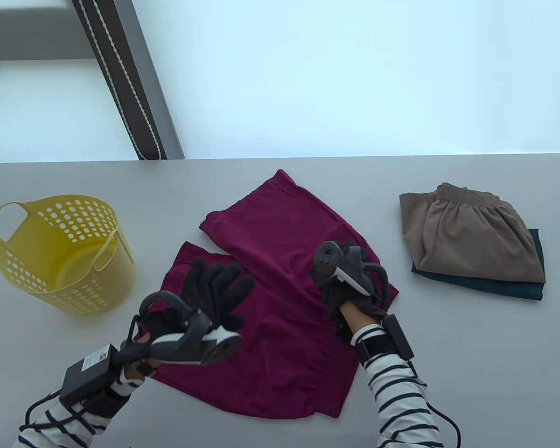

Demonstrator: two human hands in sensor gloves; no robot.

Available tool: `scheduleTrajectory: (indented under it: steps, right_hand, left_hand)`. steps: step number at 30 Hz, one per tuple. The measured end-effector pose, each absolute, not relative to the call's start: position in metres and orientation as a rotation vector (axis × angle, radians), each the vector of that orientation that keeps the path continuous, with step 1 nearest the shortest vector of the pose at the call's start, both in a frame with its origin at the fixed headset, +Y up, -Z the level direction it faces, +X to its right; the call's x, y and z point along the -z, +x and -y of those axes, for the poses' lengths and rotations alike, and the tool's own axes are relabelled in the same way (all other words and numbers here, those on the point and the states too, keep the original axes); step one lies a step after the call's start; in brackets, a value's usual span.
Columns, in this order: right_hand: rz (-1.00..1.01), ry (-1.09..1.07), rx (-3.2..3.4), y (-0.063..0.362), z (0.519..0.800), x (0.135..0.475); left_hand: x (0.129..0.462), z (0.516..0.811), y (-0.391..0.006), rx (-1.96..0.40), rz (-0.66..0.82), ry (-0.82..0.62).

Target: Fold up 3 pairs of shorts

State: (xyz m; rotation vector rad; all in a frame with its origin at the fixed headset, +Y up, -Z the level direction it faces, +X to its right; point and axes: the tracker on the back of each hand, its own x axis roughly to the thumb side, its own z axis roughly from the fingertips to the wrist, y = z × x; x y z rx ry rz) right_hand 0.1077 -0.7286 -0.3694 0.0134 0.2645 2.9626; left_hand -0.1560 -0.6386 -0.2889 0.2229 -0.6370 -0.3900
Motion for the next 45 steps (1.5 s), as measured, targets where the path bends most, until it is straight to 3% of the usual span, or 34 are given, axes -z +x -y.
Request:
scheduleTrajectory:
  steps: [2,4,8,12,15,18,25,30,33,36,38,41,45]
  right_hand:
    - [-0.269,-0.006,-2.959,0.115,0.721,0.356]
    - [-0.362,0.049,-2.996,0.120,0.715,0.330]
    - [-0.534,0.207,-3.174,0.114,0.725,0.293]
    - [-0.814,0.326,-3.147,0.105,0.759,0.287]
    - [-0.685,0.311,-3.246,0.102,0.766,0.295]
    - [-0.769,0.279,-3.204,0.103,0.767,0.315]
    - [-0.752,0.026,-3.148,0.116,0.775,0.383]
    - [-0.754,-0.034,-3.108,0.119,0.778,0.386]
    - [-0.749,-0.038,-3.081,0.120,0.779,0.386]
    - [-0.749,-0.042,-3.060,0.122,0.780,0.386]
    - [-0.734,-0.036,-3.067,0.121,0.780,0.385]
    - [-0.723,-0.028,-3.052,0.122,0.782,0.385]
    - [-0.724,-0.028,-3.047,0.122,0.782,0.385]
  left_hand:
    - [0.315,0.639,-0.153,0.365,0.583,0.187]
    - [0.356,0.654,-0.147,0.328,0.508,0.046]
    - [0.410,0.706,-0.149,0.281,0.365,-0.240]
    - [0.433,0.751,-0.169,0.273,0.241,-0.414]
    - [0.433,0.760,-0.182,0.276,0.209,-0.368]
    - [0.431,0.756,-0.192,0.332,0.195,-0.367]
    - [0.422,0.751,-0.221,0.392,0.147,-0.385]
    - [0.413,0.753,-0.230,0.341,0.165,-0.396]
    - [0.399,0.745,-0.227,0.367,0.220,-0.272]
    - [0.363,0.720,-0.220,0.426,0.345,-0.120]
    - [0.339,0.711,-0.222,0.463,0.407,-0.102]
    - [0.299,0.714,-0.234,0.535,0.463,-0.155]
    - [0.263,0.735,-0.258,0.583,0.466,-0.326]
